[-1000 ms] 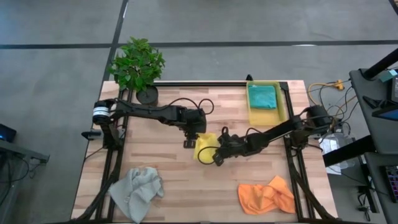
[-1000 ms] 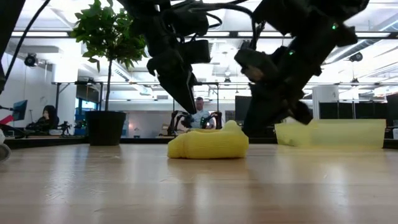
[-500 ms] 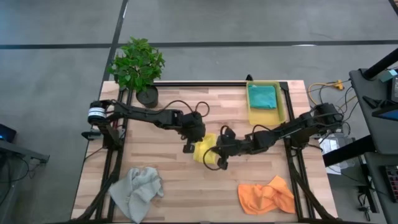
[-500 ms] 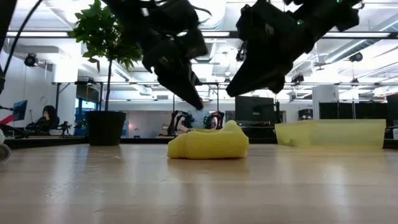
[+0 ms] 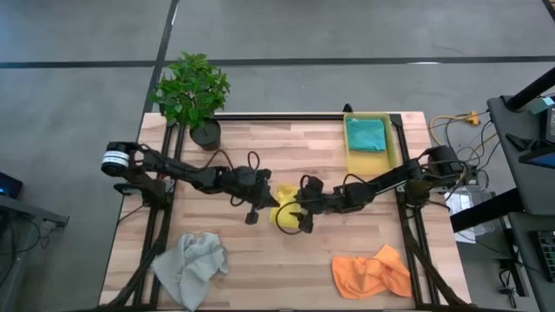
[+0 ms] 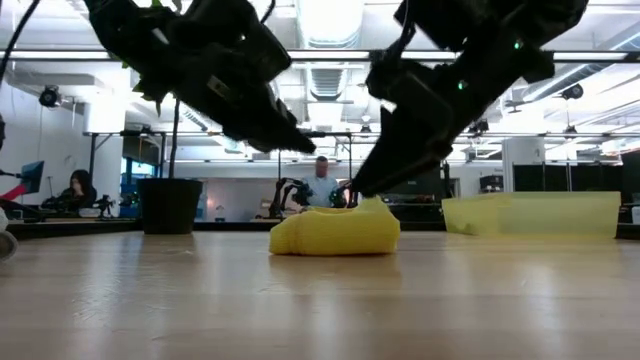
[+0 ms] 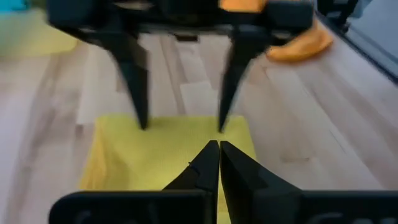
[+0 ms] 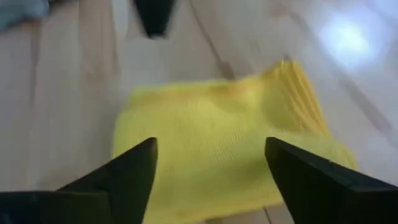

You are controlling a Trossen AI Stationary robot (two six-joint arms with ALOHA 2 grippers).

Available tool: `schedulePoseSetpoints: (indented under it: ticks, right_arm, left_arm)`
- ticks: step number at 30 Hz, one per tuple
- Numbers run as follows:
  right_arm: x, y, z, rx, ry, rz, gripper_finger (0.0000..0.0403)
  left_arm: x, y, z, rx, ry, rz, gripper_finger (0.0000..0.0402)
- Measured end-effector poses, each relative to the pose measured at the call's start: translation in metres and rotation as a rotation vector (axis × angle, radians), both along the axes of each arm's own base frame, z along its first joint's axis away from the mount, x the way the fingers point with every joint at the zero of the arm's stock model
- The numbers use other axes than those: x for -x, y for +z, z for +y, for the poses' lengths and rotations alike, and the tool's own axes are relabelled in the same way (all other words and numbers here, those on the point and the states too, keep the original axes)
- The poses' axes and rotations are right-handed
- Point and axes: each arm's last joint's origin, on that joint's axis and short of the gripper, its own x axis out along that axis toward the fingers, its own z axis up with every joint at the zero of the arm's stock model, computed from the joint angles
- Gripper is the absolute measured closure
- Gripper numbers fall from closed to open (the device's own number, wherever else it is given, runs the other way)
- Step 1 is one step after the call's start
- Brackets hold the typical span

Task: Fold microfiber towels
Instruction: Fold the yellow microfiber towel

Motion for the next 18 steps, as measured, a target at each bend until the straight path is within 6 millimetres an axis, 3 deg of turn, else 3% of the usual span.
schedulePoseSetpoints:
  ticks: [4, 13, 18]
  right_arm:
    - [0.003, -0.008, -0.003, 0.003, 0.004, 0.045, 0.0089]
    - [0.006, -0.013, -0.008, -0.02, 0.024, 0.07, 0.0109]
    - [0.006, -0.014, -0.01, -0.019, 0.018, 0.074, 0.011]
  left_arm:
    - [-0.01, -0.009, -0.001, -0.018, 0.028, 0.02, 0.0402]
    - [-0.028, -0.041, 0.001, -0.056, 0.1, 0.126, 0.0402]
    - [-0.024, -0.037, 0.004, -0.077, 0.178, 0.131, 0.0401]
